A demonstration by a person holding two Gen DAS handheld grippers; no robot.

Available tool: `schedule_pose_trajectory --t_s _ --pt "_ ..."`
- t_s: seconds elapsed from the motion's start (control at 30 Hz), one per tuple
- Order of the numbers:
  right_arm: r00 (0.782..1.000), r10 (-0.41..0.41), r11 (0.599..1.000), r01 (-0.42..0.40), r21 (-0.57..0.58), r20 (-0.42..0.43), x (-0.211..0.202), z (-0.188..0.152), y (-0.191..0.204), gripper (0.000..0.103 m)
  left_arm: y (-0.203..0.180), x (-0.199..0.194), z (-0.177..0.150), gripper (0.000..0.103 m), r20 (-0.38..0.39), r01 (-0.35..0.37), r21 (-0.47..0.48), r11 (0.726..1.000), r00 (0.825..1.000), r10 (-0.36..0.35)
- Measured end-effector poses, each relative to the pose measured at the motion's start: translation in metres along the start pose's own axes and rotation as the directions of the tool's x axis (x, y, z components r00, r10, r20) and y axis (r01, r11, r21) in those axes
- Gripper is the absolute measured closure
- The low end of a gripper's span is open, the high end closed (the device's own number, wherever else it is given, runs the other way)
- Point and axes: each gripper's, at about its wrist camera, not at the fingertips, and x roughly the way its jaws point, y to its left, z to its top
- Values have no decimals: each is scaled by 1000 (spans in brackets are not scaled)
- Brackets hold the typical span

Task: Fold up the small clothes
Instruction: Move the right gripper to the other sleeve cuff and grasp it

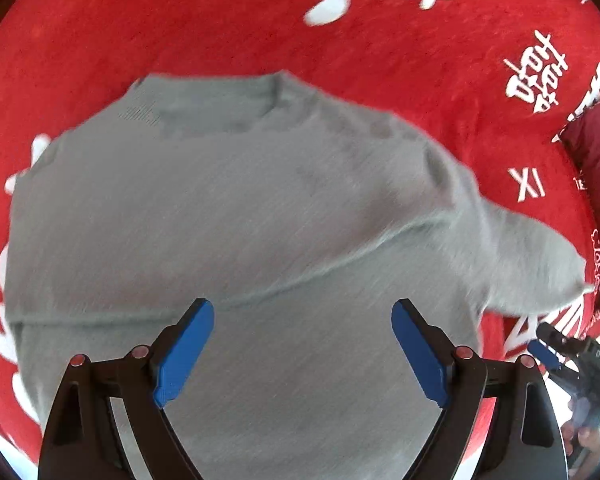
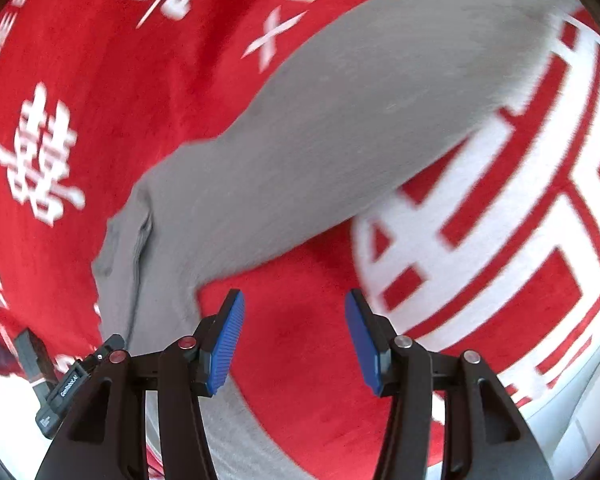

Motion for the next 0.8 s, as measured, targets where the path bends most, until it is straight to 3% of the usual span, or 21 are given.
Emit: schedule_pose_trajectory --t_s 0.17,0.27,0.57,0.73,0.77,0.8 --pt "994 11 994 -22 107 108 -21 23 -34 47 -34 15 17 12 16 1 27 1000 1000 -1" --pt "983 71 980 -100 172 167 -31 35 -56 47 -49 21 12 12 5 20 37 999 1000 -21" --pt "953 185 958 -229 170 240 -31 56 -64 47 -73 31 -1 12 -13 19 70 997 1000 -18" --pt "935 228 923 -296 245 271 -26 67 -68 47 -84 31 -2 12 1 23 82 996 1000 -23" --pt "935 232 916 -303 263 269 -25 70 -69 50 -86 32 -2 12 2 22 87 996 1000 -22" --pt "936 232 911 -305 277 266 -24 71 -69 62 -90 33 -3 12 4 21 95 995 1000 -21"
